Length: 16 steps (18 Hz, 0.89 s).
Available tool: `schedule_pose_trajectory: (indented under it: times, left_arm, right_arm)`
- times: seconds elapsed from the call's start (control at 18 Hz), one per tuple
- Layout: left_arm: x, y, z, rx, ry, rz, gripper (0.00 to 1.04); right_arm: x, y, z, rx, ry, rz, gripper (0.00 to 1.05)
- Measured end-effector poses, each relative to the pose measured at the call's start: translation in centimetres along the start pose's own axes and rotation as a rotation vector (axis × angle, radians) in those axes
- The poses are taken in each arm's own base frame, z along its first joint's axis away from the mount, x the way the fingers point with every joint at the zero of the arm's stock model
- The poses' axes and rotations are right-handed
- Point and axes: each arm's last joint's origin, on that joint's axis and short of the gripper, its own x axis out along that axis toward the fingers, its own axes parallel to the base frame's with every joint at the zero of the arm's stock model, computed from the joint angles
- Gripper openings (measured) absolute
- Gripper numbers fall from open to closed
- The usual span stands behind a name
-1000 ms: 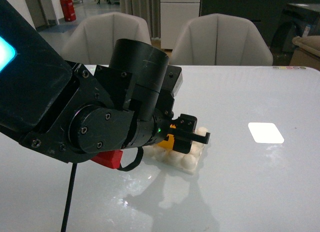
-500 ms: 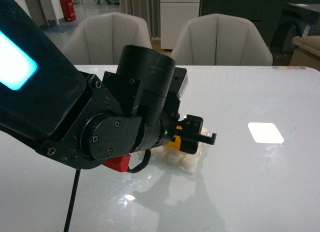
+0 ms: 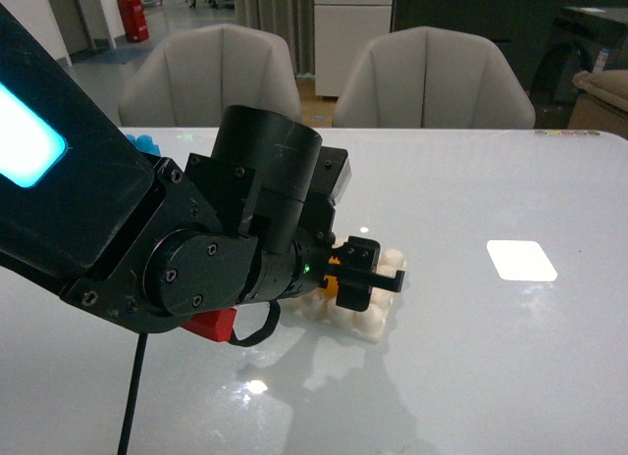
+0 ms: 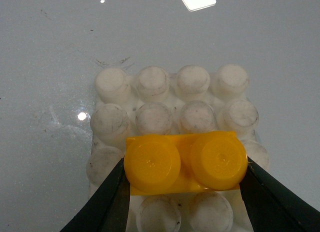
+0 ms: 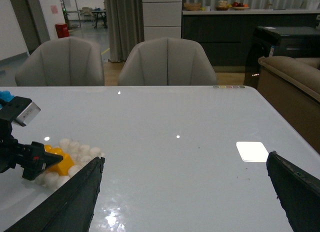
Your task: Insert yellow block into base center
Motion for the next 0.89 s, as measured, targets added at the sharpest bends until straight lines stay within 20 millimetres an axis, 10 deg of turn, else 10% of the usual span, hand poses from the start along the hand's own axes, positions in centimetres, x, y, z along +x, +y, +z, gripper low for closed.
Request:
schedule_pose_trajectory:
  times: [0.28, 0.5, 0.89]
  left_arm:
    - [0.22, -0.19, 0.43, 0.008, 0.014, 0.019, 0.56]
    - [0.47, -0.16, 0.21, 0.009, 0.026, 0.023, 0.89]
    - [0.49, -0.07, 0.26, 0.009, 0.019, 0.024, 0.99]
  right_arm:
    - [0.0, 0.0, 0.0, 0.0, 0.0, 0.0, 0.98]
    - [0.0, 0.0, 0.0, 0.0, 0.0, 0.0, 0.98]
    - [0.0, 0.0, 0.0, 0.0, 0.0, 0.0, 0.98]
